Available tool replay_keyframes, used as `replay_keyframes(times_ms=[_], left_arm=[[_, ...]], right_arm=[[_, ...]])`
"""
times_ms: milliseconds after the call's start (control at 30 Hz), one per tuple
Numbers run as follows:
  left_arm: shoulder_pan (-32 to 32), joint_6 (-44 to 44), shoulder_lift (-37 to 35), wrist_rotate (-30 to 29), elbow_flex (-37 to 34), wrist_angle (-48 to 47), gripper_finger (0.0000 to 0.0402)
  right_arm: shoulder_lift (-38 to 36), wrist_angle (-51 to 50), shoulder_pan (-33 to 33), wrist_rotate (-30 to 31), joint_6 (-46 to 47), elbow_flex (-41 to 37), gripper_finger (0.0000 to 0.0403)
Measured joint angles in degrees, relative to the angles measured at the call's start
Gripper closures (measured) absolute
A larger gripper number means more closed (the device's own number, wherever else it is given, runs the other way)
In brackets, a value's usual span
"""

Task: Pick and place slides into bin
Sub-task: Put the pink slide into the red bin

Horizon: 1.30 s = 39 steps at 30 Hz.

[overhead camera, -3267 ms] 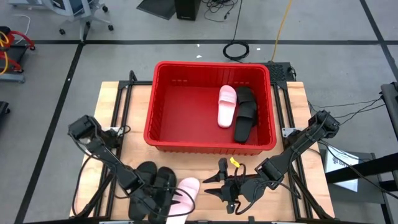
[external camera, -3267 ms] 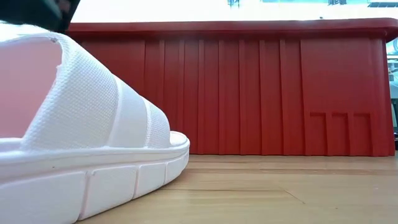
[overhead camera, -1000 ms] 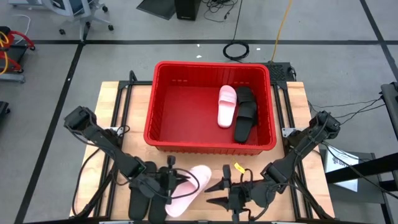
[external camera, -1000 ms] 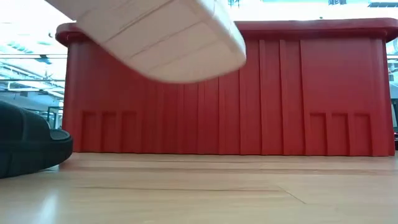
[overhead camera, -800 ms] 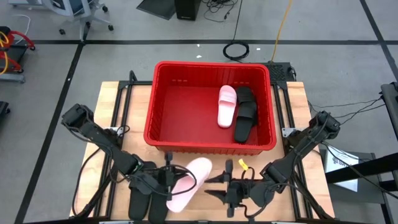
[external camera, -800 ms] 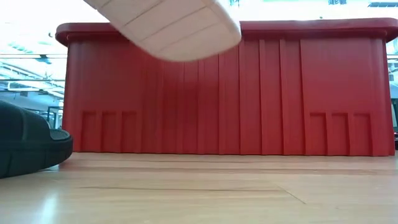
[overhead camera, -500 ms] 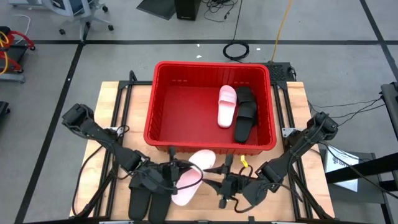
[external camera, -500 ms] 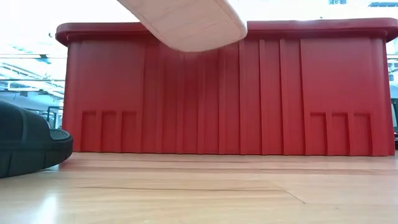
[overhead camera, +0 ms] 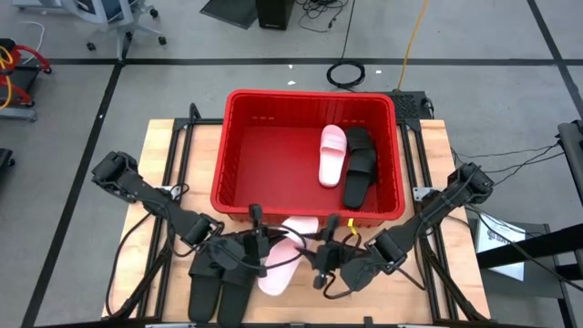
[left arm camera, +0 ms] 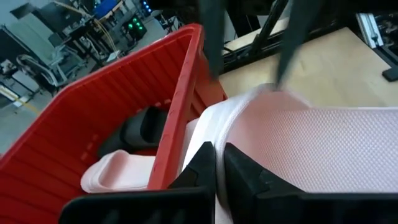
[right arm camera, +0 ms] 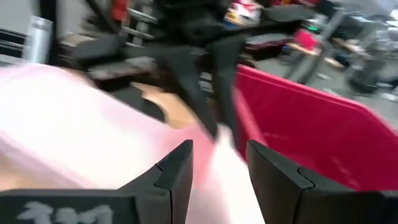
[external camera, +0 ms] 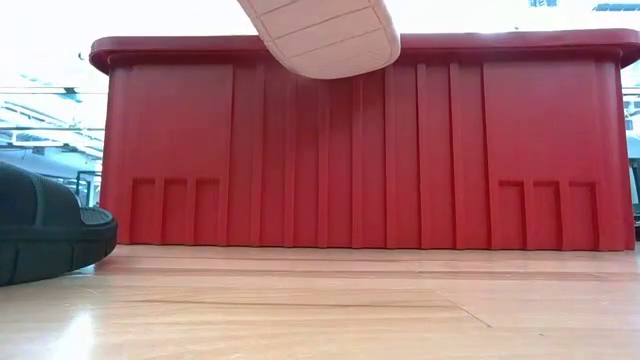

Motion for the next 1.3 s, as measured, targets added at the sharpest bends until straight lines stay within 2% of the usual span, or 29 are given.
replay_keyframes(times_ms=[100, 267, 567, 733, 800, 900, 967, 1133, 1233, 1300], left_arm=[[0.10, 1.77, 0.03, 0.01, 1.16, -0.16, 0.0397], [0.32, 5.75, 0.09, 0.08, 4.12, -1.29, 0.0393], [2.27, 10.81, -0.05, -3.11, 13.72, -11.31, 0.0381], [2.40, 7.94, -0.18, -2.96, 17.07, -17.89, 0.0395], [1.96, 5.77, -0.01, -1.67, 17.10, -19.49, 0.0399], [1.49, 2.49, -0.03, 4.95, 17.07, -19.89, 0.0399], [1.20, -0.24, 0.21, 10.16, 16.47, -19.05, 0.0392], [0.13, -5.94, 2.19, 21.02, 15.87, -19.01, 0.0367], [-0.94, -6.03, 4.30, 25.04, 15.88, -19.14, 0.0354], [-1.25, -5.15, 6.25, 26.82, 15.88, -19.20, 0.0345]], right_arm=[[0.08, 0.78, 0.15, -3.29, -0.31, 0.70, 0.0264], [0.02, 5.84, 1.97, -2.54, -6.73, 2.09, 0.0264], [-1.13, 8.13, 3.67, 11.03, -17.06, 2.21, 0.0264], [-2.91, 6.35, 3.97, 12.13, -16.45, 2.23, 0.0264], [-2.93, 4.46, 4.52, 12.11, -15.87, 2.23, 0.0264], [-2.90, 1.84, 5.70, 11.93, -12.22, 2.22, 0.0264], [-2.93, 0.83, 6.22, 9.72, -9.37, 1.56, 0.0264], [-2.84, -0.28, 6.18, -3.54, -1.52, -1.30, 0.0264], [-2.86, -0.02, 6.11, -10.40, 1.39, -3.31, 0.0264], [-2.86, -0.26, 6.11, -12.18, 2.85, -4.59, 0.0264]])
